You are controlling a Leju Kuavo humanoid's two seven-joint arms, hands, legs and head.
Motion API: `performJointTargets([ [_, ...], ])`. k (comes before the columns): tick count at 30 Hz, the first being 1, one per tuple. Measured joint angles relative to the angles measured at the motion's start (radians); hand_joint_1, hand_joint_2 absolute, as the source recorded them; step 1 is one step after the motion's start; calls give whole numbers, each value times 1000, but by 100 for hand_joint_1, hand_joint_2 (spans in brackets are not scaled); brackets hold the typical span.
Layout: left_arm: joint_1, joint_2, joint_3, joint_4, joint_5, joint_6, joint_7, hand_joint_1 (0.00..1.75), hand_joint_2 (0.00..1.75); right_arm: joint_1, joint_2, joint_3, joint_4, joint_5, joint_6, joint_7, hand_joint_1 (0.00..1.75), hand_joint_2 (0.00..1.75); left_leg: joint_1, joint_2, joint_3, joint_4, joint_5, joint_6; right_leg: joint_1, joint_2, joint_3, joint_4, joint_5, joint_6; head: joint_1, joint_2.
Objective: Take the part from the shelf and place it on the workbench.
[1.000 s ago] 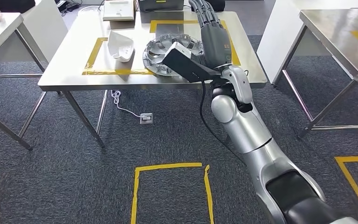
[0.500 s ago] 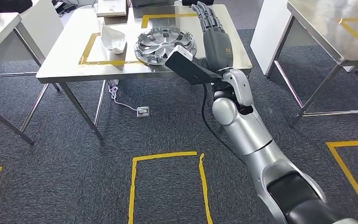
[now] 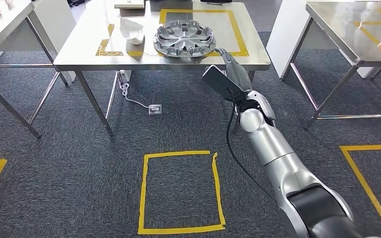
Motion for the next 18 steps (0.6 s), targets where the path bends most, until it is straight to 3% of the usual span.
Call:
performJointTargets([
  [1,7,0,2,0,3,1,-4,0,0,11,-8,-15,68,-32,29,-6,0,0,-1,-1,-16,1,12,3,3,0,-10,63,-36,0,0,0],
  [2,15,0,5,0,5,2,-7,0,0,29,-17,-32,132,-67,65,2,0,0,-2,-2,-30,2,23,5,6,0,-11,109,-47,0,0,0],
  [3,22,0,8,1,8,3,-8,0,0,53,-27,-52,192,-107,107,25,0,0,-2,-3,-45,5,32,5,10,0,2,129,-35,-2,0,0],
  [4,29,-1,11,1,12,6,-11,0,0,83,-35,-77,246,-157,159,68,0,0,-2,-4,-58,8,40,6,14,0,33,114,-10,-5,0,0],
  [5,35,-2,15,1,19,10,-15,0,0,116,-43,-108,293,-217,220,119,0,0,-1,-4,-68,12,46,5,20,0,80,66,13,-11,0,0],
  [7,44,-7,27,1,37,23,-23,0,0,199,-54,-186,366,-341,330,208,0,0,0,-5,-79,18,56,-2,34,-9,185,-71,7,-29,0,0],
  [8,48,-9,34,1,44,30,-26,0,0,250,-57,-230,397,-400,363,235,0,0,1,-7,-79,16,61,-7,40,-13,217,-123,-6,-38,0,0],
  [9,51,-10,41,2,50,36,-25,0,0,308,-58,-274,424,-452,375,253,0,0,3,-8,-78,13,68,-14,44,-18,232,-152,-17,-45,1,0],
  [11,61,-10,55,3,55,43,-18,0,0,426,-52,-364,472,-540,367,280,0,0,4,-11,-76,4,80,-26,43,-22,230,-170,-3,-55,3,0],
  [12,67,-8,61,4,56,45,-14,0,0,478,-46,-405,491,-568,359,290,0,0,3,-10,-81,10,68,-31,40,-24,226,-177,8,-60,3,0],
  [13,73,-6,66,4,56,45,-10,0,0,521,-39,-440,507,-587,352,300,0,0,1,-10,-89,30,39,-35,35,-24,219,-183,19,-65,3,0],
  [16,80,0,78,5,60,46,-9,0,0,594,-21,-521,542,-633,326,356,0,131,1,-6,-132,190,-96,-49,27,-16,184,-187,47,-70,3,0],
  [17,80,3,81,5,61,45,-12,0,0,609,-12,-548,552,-656,310,384,0,175,1,-5,-138,241,-112,-54,25,-15,172,-186,55,-67,3,0],
  [18,79,4,84,5,62,45,-15,0,0,616,-8,-561,557,-669,300,399,0,175,1,-5,-141,268,-119,-56,24,-15,166,-185,59,-66,3,0],
])
